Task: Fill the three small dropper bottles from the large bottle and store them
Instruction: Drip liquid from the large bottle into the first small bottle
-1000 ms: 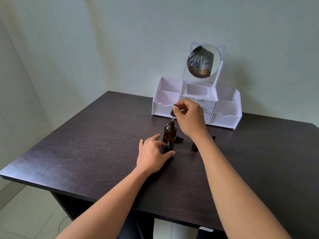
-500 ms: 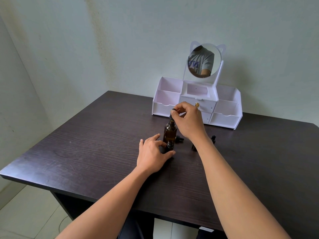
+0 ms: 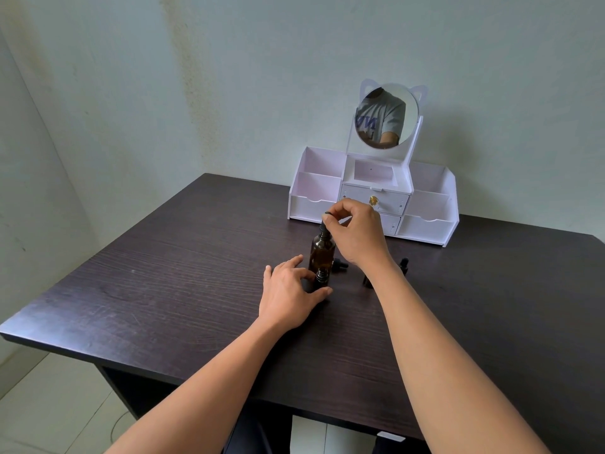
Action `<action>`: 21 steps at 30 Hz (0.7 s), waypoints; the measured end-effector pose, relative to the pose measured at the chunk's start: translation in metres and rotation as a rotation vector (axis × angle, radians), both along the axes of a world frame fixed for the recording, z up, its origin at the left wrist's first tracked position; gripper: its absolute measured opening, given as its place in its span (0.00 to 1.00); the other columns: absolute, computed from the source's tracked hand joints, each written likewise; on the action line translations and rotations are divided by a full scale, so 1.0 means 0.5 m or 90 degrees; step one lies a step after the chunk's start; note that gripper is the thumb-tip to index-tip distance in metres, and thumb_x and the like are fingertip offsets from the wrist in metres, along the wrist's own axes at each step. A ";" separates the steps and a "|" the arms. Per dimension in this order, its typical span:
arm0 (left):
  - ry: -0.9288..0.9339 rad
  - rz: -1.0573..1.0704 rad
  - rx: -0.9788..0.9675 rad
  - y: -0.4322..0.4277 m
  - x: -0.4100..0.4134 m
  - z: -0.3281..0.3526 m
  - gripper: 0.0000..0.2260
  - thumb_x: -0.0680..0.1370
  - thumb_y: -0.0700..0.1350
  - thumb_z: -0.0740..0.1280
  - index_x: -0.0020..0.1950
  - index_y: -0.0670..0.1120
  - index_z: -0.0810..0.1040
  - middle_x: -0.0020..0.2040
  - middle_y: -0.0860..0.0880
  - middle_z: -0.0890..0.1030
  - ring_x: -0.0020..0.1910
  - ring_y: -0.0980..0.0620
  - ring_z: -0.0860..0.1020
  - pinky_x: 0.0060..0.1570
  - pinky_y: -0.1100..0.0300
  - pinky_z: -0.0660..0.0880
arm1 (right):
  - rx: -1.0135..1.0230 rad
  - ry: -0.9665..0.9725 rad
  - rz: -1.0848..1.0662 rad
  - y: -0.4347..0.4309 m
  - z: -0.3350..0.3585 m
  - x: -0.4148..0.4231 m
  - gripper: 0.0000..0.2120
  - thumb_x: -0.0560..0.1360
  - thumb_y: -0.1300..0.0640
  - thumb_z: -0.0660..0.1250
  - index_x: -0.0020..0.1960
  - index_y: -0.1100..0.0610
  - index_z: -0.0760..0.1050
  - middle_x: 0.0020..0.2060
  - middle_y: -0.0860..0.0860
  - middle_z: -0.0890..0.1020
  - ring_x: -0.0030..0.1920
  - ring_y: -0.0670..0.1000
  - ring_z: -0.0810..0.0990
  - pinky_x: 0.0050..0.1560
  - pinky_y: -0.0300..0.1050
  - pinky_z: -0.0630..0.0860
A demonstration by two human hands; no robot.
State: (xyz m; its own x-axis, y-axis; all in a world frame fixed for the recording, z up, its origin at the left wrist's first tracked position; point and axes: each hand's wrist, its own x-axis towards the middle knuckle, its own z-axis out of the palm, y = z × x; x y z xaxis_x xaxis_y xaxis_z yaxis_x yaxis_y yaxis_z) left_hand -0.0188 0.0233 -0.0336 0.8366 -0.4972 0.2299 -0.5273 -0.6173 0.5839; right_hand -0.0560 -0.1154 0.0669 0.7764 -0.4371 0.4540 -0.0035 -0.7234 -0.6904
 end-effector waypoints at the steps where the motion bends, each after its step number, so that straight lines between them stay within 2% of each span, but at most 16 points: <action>1: 0.000 0.000 0.001 0.000 0.000 0.000 0.22 0.72 0.65 0.70 0.60 0.54 0.82 0.77 0.51 0.66 0.75 0.51 0.64 0.76 0.42 0.49 | -0.002 0.002 0.001 -0.001 0.000 0.000 0.04 0.78 0.54 0.70 0.49 0.54 0.80 0.46 0.47 0.83 0.44 0.47 0.80 0.44 0.41 0.76; 4: -0.001 -0.002 -0.001 0.001 -0.001 0.001 0.22 0.72 0.65 0.71 0.60 0.54 0.82 0.77 0.51 0.66 0.75 0.51 0.64 0.76 0.41 0.50 | 0.002 0.003 0.003 -0.001 -0.001 0.000 0.04 0.77 0.54 0.70 0.49 0.53 0.81 0.45 0.46 0.83 0.42 0.45 0.79 0.42 0.39 0.74; 13: 0.002 -0.003 0.003 -0.001 0.000 0.001 0.21 0.72 0.65 0.70 0.59 0.55 0.82 0.77 0.51 0.66 0.75 0.51 0.63 0.76 0.41 0.50 | -0.007 0.015 0.006 0.000 -0.003 0.000 0.03 0.77 0.55 0.70 0.47 0.54 0.81 0.45 0.46 0.82 0.43 0.45 0.79 0.45 0.44 0.78; 17: 0.002 -0.002 0.001 0.000 -0.001 0.002 0.21 0.72 0.65 0.71 0.59 0.54 0.82 0.77 0.51 0.66 0.75 0.51 0.63 0.76 0.41 0.50 | -0.001 0.000 0.005 -0.003 0.000 0.001 0.04 0.76 0.52 0.71 0.49 0.51 0.80 0.47 0.46 0.83 0.40 0.44 0.78 0.42 0.42 0.76; 21: 0.004 0.002 -0.002 0.001 -0.003 0.005 0.22 0.72 0.64 0.71 0.60 0.54 0.82 0.77 0.51 0.66 0.75 0.51 0.63 0.76 0.42 0.49 | 0.052 -0.053 0.008 -0.005 0.025 -0.007 0.02 0.78 0.52 0.69 0.49 0.49 0.77 0.47 0.44 0.82 0.42 0.51 0.84 0.44 0.46 0.80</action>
State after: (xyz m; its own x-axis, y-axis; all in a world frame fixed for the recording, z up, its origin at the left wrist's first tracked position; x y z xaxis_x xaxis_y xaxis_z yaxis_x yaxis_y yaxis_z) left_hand -0.0205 0.0236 -0.0312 0.8398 -0.4933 0.2268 -0.5217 -0.6175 0.5887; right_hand -0.0594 -0.1181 0.0794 0.7433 -0.4659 0.4800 0.0641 -0.6645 -0.7445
